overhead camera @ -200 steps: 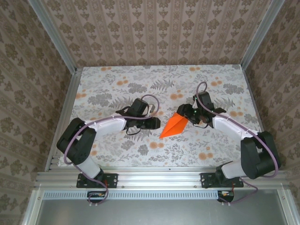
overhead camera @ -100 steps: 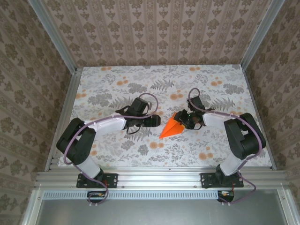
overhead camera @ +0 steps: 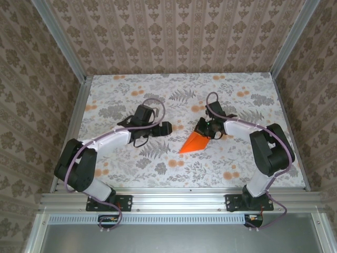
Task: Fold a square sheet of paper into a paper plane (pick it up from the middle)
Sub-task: Turn over the paper at the center of the table.
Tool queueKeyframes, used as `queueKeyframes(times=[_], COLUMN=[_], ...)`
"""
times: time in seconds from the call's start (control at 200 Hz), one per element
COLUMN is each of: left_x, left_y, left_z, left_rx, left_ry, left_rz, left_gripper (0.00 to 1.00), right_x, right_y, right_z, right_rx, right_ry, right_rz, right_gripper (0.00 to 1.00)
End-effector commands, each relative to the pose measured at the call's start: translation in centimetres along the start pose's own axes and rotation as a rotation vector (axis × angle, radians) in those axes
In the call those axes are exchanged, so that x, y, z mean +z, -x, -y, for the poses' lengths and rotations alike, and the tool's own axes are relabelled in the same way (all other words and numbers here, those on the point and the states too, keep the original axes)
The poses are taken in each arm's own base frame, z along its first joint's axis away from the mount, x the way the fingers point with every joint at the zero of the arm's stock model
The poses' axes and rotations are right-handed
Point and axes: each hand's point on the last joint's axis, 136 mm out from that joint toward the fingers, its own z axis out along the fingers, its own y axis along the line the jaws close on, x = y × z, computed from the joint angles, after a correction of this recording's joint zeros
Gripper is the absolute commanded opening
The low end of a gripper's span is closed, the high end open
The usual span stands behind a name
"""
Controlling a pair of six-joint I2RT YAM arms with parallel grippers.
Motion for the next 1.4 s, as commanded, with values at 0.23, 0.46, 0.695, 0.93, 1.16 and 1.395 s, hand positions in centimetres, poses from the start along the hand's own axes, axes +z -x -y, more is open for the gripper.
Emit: queueKeyframes(times=[0.23, 0.46, 0.695, 0.93, 1.16, 1.395], left_x=[-4.1, -7.5, -10.3, -13.0, -13.9, -13.7], left_y=[2.7, 4.4, 4.9, 5.1, 4.7, 4.6], left_z=[-7.5, -10.5, -11.7, -12.2, -12.5, -12.4], left_rx=[-0.145, -0.23, -0.277, -0.354, -0.362, -0.367], left_ry=[0.126, 0.192, 0.229, 0.202, 0.211, 0.2], left_rz=[0.057, 0.134, 0.193, 0.269, 0.28, 0.269], left_gripper=[1.0, 1.0, 1.0, 1.0, 1.0, 1.0], right_x=[-9.0, -9.1, -3.8, 1.3, 3.5, 5.3], right_y=[2.4, 4.3, 3.3, 0.1, -2.3, -4.5], right_z=[0.9, 0.2, -2.3, -3.5, -3.4, -3.4], right_rx=[-0.409, -0.666, -0.865, -0.945, -0.924, -0.847], right_ry=[-0.571, -0.983, -1.161, -1.171, -1.122, -1.011], right_rz=[0.118, 0.191, 0.16, 0.102, 0.055, 0.0], right_gripper=[0.04, 0.07, 0.08, 0.15, 0.21, 0.27])
